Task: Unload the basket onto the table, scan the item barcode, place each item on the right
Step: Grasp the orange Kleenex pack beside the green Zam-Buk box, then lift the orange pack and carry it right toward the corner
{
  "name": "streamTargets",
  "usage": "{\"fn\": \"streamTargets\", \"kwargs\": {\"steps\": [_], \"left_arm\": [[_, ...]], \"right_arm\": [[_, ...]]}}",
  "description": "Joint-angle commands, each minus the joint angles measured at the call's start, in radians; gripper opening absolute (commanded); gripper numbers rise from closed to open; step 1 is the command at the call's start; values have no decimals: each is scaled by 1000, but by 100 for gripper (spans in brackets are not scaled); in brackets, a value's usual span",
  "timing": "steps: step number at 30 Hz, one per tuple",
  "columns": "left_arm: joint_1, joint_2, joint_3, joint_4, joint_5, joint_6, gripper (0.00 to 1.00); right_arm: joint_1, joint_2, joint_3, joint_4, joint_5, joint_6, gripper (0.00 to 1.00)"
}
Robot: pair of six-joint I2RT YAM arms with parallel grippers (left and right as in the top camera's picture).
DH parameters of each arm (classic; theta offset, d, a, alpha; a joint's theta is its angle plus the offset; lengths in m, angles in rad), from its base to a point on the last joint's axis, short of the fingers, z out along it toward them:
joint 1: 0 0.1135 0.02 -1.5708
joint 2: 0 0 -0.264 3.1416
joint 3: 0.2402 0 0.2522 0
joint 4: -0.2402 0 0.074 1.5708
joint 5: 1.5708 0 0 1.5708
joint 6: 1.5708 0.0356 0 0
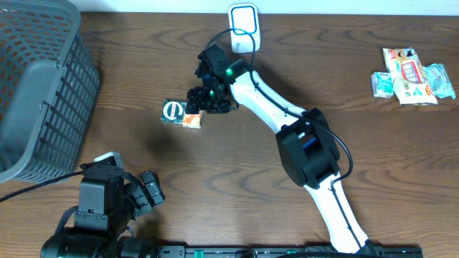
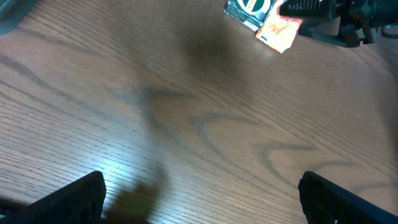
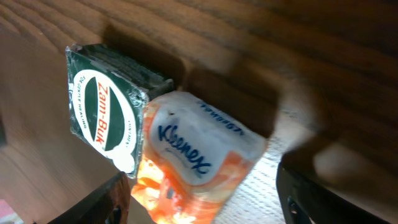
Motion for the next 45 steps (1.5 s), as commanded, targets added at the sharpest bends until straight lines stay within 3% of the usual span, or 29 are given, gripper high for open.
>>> {"fn": "streamTargets", "kwargs": {"steps": [1,9,19,22,25,29,30,39,45], "left_arm": [[2,-4,-1,-3,-9,2,98],[2,-4,-1,-3,-9,2,98],[2,-4,-1,-3,-9,2,98],[2,-4,-1,-3,-9,2,98],[2,-4,-1,-3,-9,2,98],[2,-4,-1,-3,-9,2,98],[2,-4,-1,-3,-9,2,98],[2,-4,-1,-3,-9,2,98],[2,-4,-1,-3,-9,2,98]], "right_arm": [[21,17,0,4,32,22,66],[20,36,0,3,77,51,40],[26,40,-42,50,99,40,39],[24,40,-77,83,100,48,34],[17,40,-84,85,99,47,26],[2,39,-83,82,80,46,7],[-5,39,-83,82,61,38,1],[-90,28,-83,82,-337,-113,1],[-172,28,-83,39,-748,-357,1]]}}
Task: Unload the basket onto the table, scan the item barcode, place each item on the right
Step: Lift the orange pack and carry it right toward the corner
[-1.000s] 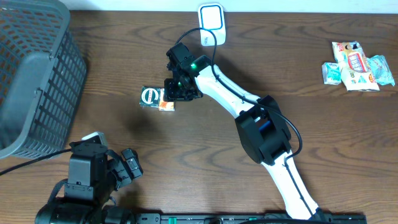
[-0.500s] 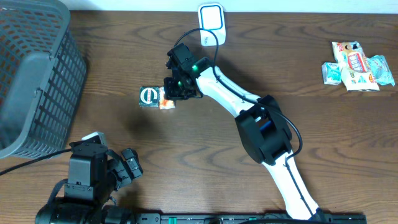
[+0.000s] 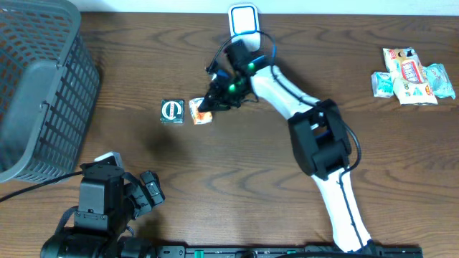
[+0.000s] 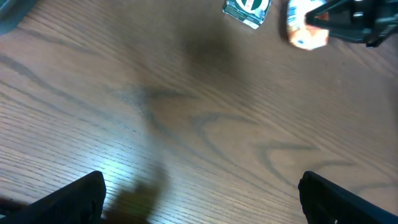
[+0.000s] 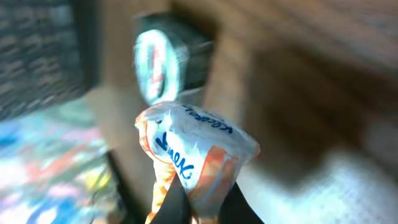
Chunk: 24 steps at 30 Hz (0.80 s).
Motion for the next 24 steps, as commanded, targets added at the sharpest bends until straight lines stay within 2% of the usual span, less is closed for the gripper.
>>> {"fn": "streamTargets", "kwargs": {"steps": [1,4,7,19,24], "left_arm": [[2,-4,-1,-3,-9,2,98],[2,-4,-1,-3,-9,2,98],[2,-4,-1,-3,-9,2,98],[2,-4,-1,-3,-9,2,98],[2,-4,-1,-3,-9,2,98]], "right_arm": [[-48,11,-6,-47,-384,-262,1],[-69,11,-6,-114,-533,-422,1],[-87,11,-6,-174,-617,-522,1],[-148,11,-6,-303,-671,-635,1],[-193,11,-6,-426,-671,-724,1]]}}
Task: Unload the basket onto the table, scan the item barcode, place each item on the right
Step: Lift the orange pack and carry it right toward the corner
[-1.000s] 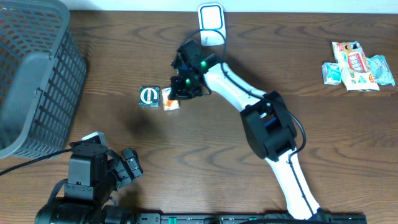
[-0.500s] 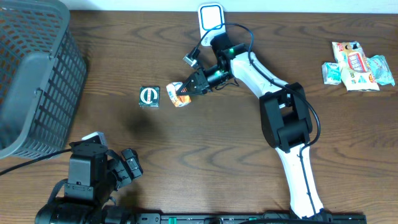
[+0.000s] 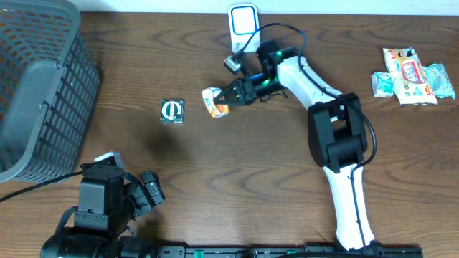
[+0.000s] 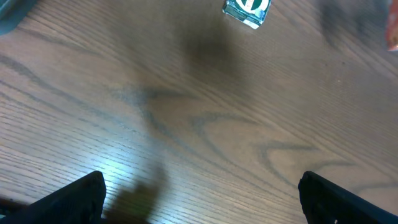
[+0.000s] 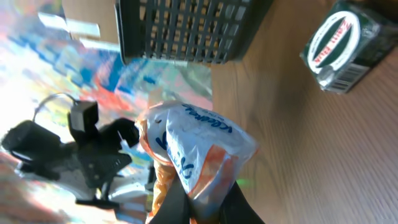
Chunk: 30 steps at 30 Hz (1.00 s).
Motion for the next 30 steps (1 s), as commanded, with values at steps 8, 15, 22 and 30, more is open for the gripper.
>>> {"fn": "streamTargets", "kwargs": {"steps": [8,15,22,30], "left_arm": [[2,-4,-1,-3,-9,2,98],[2,-4,-1,-3,-9,2,98],[2,-4,-1,-3,-9,2,98],[2,-4,-1,-3,-9,2,98]], "right_arm": [[-162,11,-5,-538,-42,-605,1],[-244,5,-68,-573,-35,-654,1],[-257,5,-78,-573,-36,-654,1],[-249,-2,-78,-573,-40,-653,1]]}}
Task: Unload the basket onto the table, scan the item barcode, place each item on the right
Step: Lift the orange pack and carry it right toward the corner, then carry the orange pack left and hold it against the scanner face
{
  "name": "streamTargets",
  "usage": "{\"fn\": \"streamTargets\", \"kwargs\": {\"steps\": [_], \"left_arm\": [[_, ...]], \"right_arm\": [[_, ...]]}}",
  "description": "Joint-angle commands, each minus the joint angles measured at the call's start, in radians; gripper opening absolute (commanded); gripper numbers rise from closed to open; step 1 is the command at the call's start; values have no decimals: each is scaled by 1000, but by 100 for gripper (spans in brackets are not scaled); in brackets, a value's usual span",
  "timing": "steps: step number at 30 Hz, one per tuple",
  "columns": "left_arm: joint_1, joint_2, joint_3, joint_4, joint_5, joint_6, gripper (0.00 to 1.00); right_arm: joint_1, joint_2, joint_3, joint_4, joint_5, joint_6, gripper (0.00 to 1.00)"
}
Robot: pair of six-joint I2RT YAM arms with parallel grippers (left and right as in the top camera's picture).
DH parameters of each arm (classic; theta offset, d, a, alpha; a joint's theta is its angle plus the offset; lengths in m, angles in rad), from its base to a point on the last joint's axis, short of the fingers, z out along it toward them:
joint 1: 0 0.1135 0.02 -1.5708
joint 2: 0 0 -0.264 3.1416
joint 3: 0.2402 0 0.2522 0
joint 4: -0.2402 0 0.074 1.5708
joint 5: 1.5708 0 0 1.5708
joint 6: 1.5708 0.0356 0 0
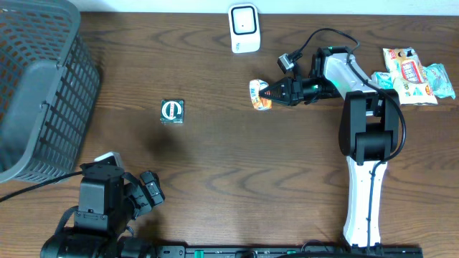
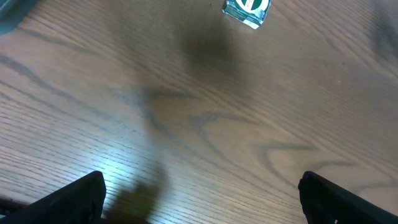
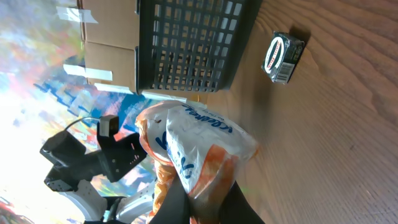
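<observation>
My right gripper [image 1: 267,93] is shut on a white and orange Kleenex tissue pack [image 1: 259,94], held above the table right of centre; the pack [image 3: 196,146] fills the right wrist view, pinched between the two dark fingers. The white barcode scanner [image 1: 244,19] stands at the table's far edge, up and to the left of the pack. A dark green Zam-Buk box [image 1: 172,111] lies flat on the table at left, also in the left wrist view as the box [image 2: 247,11]. My left gripper [image 2: 202,196] rests low at the front left, open, with nothing between its fingers.
A grey mesh basket [image 1: 39,86] stands at the far left. A heap of snack and tissue packets [image 1: 412,75] lies at the far right. The right arm's cable loops near the scanner side of the wrist.
My right gripper has moved to the right with the tissue pack, from just below the scanner to right of centre. The green box and the left arm have not moved.
My right gripper was open over the tissue pack lying beside the green box. Then it was shut on the pack, a little right of the box. It then held the pack below the scanner, and now further right.
</observation>
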Motion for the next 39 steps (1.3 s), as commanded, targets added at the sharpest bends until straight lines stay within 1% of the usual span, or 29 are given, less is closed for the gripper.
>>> {"fn": "streamTargets", "kwargs": {"steps": [1,7,13,20,27,35,37,39], "left_arm": [[2,-4,-1,-3,-9,2,98],[2,-4,-1,-3,-9,2,97],[2,-4,-1,-3,-9,2,98],[2,-4,-1,-3,-9,2,98],[2,-4,-1,-3,-9,2,98],[2,-4,-1,-3,-9,2,98],[2,-4,-1,-3,-9,2,98],[2,-4,-1,-3,-9,2,98]], "right_arm": [[5,-6,-4,0,-26,-26,1],[14,-24,-4,0,-25,5,1],[48,-113,-16,0,-14,11,1],[77,-313,-72,0,24,6,1],[85,-532,-142,0,39,-81,1],[65,-521,-164,26,4,-71,1],[54,-505,-179,51,-26,-70,1],[39,-486,-191,96,-28,-32,1]]}}
